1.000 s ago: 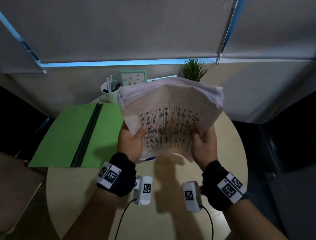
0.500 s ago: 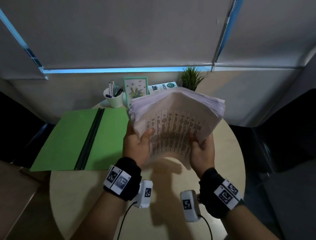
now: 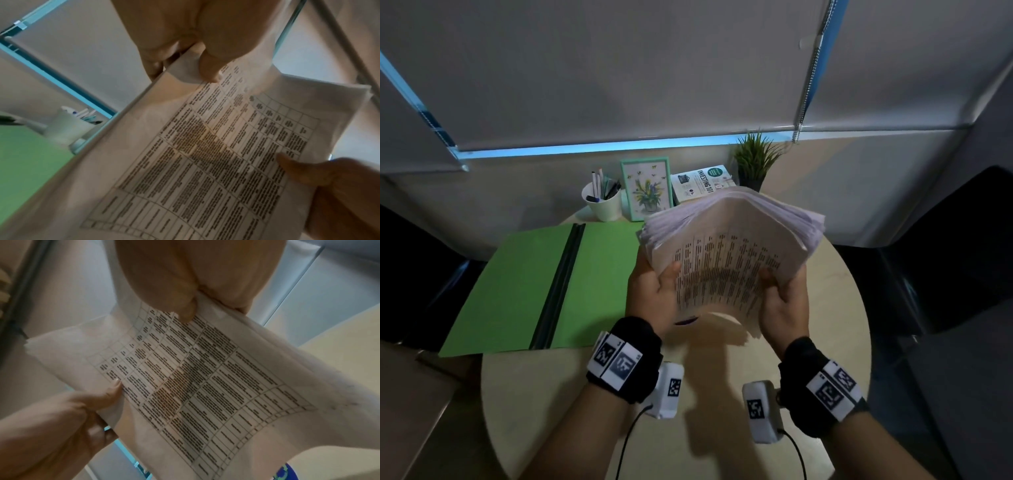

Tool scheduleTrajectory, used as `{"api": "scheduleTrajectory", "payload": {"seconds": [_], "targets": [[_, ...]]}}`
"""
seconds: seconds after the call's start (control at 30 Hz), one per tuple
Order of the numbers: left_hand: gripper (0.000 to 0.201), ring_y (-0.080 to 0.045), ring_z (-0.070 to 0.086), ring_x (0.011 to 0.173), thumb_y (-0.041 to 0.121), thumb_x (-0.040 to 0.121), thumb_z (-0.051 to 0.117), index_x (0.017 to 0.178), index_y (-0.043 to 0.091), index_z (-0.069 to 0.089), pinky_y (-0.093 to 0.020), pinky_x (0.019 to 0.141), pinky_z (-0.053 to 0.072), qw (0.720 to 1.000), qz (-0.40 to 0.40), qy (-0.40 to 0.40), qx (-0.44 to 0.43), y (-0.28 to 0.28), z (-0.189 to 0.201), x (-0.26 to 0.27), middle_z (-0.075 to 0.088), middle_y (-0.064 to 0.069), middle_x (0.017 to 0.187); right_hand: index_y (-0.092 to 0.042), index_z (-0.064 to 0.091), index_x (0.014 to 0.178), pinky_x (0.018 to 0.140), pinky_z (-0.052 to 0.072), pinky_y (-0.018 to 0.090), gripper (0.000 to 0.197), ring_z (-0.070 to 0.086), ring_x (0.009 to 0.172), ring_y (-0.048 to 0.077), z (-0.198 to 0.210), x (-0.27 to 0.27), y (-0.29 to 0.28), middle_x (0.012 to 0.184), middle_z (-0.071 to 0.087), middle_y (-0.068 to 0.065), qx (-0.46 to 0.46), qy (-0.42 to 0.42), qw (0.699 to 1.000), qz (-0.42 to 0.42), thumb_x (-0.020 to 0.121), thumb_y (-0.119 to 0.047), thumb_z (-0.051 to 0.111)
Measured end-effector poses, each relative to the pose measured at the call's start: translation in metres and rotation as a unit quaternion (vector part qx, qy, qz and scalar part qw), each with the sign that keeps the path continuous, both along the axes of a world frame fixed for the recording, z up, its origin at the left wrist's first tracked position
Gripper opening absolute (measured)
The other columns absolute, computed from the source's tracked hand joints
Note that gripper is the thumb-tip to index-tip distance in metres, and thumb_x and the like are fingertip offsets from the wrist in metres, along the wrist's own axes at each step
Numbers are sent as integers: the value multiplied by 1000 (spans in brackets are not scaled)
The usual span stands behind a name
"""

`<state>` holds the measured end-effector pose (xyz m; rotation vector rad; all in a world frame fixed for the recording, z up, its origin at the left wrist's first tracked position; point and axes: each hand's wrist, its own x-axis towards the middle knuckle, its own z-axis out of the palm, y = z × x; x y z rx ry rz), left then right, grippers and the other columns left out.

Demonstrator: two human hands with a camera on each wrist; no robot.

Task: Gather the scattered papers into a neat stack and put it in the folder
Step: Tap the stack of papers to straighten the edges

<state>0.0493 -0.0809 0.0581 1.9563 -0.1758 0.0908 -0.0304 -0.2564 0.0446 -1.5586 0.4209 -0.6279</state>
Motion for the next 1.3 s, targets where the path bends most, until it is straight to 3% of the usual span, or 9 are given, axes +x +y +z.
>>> {"api": "scheduleTrajectory", "payload": {"seconds": [0.4,0.53,0.63,0.77,0.9,0.97,1.07,1.17,1.3], "targets": [[39,-27,58,114,16,92,62,126,8,47,-28,91,44,991,-11,115,63,18,-24,3,62,-4,115,-24,49,103,67,46,20,25,59,87,16,-45,-4,-7,92,62,-5,-97,125,987,17,95,-1,50],[107,-28,22,143,24,67,85,148,13,16,-44,116,23,976,112,-124,142,32,32,-7,23,-11,154,-24,48,94,61,41,28,27,56,76,20,-36,1,-6,80,58,-6,-172,120,978,9,90,3,50],[125,-28,7,148,41,56,85,150,12,8,-48,118,10,917,48,-306,251,22,88,-26,8,-14,160,-25,48,95,60,36,28,23,54,73,20,-28,5,-6,81,57,-5,-226,107,968,19,92,-2,51],[126,-20,5,149,37,58,87,152,27,4,-45,119,2,885,-74,-255,383,5,117,-9,7,-2,162,-15,57,106,62,32,27,21,58,79,25,-9,3,-8,85,62,-3,-306,110,944,59,91,-1,52],[47,-2,64,105,29,70,85,113,37,68,-30,91,53,935,-220,-120,252,14,107,17,72,10,110,-17,61,108,73,35,29,35,59,84,28,14,2,-15,96,69,2,-439,114,884,117,81,4,54],[17,1,69,82,19,72,83,86,27,78,-16,72,54,959,-238,-65,137,12,97,12,75,12,85,-24,59,105,82,30,28,32,58,84,22,17,3,-25,96,67,-6,-472,108,867,120,83,-1,58],[18,-2,70,72,5,74,79,88,15,76,-11,64,50,979,-194,-45,42,6,78,8,75,11,79,-30,54,110,95,26,32,29,58,102,16,18,4,-41,109,62,-10,-455,72,885,74,86,-23,68],[19,-6,71,74,-3,75,76,93,5,74,-14,63,53,989,-140,0,-37,7,63,13,74,9,76,-26,32,141,113,22,44,93,36,135,17,15,1,-65,147,39,-2,-349,123,928,-48,67,-43,85],[28,-9,71,77,-3,76,74,103,-9,69,-18,67,55,990,-98,-5,-100,23,53,28,75,5,80,-32,9,151,118,21,49,140,28,143,20,4,-7,-106,156,29,1,-115,184,972,-86,40,-55,92]]}}
